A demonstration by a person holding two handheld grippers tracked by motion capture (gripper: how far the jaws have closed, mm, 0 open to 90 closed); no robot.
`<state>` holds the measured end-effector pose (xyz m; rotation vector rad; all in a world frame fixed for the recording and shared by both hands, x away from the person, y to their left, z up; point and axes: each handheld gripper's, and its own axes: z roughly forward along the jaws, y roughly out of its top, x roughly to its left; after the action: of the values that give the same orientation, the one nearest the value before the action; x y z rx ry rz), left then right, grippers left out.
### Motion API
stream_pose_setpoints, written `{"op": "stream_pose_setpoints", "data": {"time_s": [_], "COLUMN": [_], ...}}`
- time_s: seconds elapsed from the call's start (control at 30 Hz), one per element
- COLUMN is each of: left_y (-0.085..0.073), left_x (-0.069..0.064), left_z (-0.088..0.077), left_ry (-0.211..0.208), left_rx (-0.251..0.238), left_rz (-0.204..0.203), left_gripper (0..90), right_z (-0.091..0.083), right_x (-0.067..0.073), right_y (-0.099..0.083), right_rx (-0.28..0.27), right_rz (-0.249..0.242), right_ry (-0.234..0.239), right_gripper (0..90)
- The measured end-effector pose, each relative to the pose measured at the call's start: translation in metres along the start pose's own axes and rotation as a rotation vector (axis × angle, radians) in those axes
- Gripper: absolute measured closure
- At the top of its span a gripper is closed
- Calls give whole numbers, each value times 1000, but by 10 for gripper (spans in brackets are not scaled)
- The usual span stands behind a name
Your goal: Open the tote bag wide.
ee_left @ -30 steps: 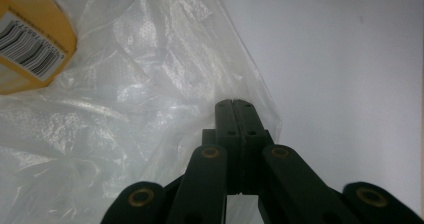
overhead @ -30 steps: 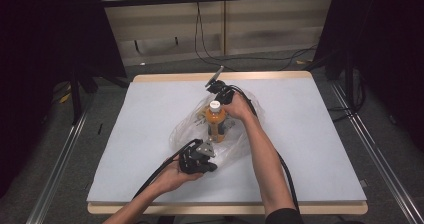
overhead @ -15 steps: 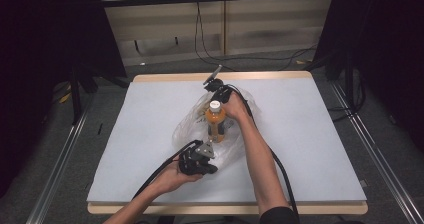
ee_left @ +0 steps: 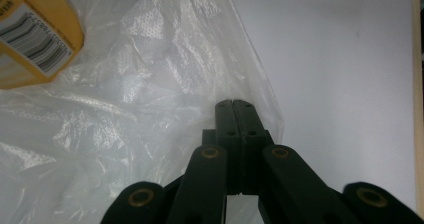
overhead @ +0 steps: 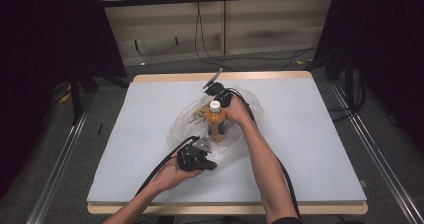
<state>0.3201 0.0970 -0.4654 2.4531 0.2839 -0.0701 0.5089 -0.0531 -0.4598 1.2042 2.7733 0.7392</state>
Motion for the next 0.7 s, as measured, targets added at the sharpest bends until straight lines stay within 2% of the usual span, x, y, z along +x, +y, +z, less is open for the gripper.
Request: {"op": "stream_pose_setpoints", "data": {"time_s": [0.1, 0.2, 0.23, 0.37, 0.4, 0.43, 0.53, 0.6, 0.63, 0.7], "left_y": [-1, -2, -2, -2, -1, -1, 0, 0, 0, 1], "left_x": [2, 3, 3, 4, 5, 6, 8, 8, 8, 8], "left_z": [-1, -1, -1, -3, -5, -5, -7, -7, -5, -6], "left_ry": [-2, -7, 3, -6, -5, -5, 7, 10, 11, 11], "left_rx": [-37, -39, -53, -82, -67, -96, -120, -117, -132, -131], "left_rz": [-20, -24, -27, -40, -37, -42, -45, -46, -53, -45], "left_gripper": [900, 900, 900, 900, 900, 900, 900, 900, 900, 900], "right_z": [-5, -8, -10, -21, -23, -25, -33, -38, -41, -45], "right_x": [-1, -2, -4, -10, -10, -9, -9, -7, -6, -4], "right_y": [-4, -4, -5, -7, -7, -8, -9, -8, -8, -8], "right_rx": [-30, -36, -35, -52, -48, -45, -55, -51, -57, -66], "right_rz": [20, 11, 14, 29, 25, 26, 34, 35, 24, 20], "right_ry": [15, 10, 22, 24, 18, 13, 22, 0, 7, 9], "right_gripper": [900, 900, 900, 900, 900, 900, 900, 900, 900, 900]}}
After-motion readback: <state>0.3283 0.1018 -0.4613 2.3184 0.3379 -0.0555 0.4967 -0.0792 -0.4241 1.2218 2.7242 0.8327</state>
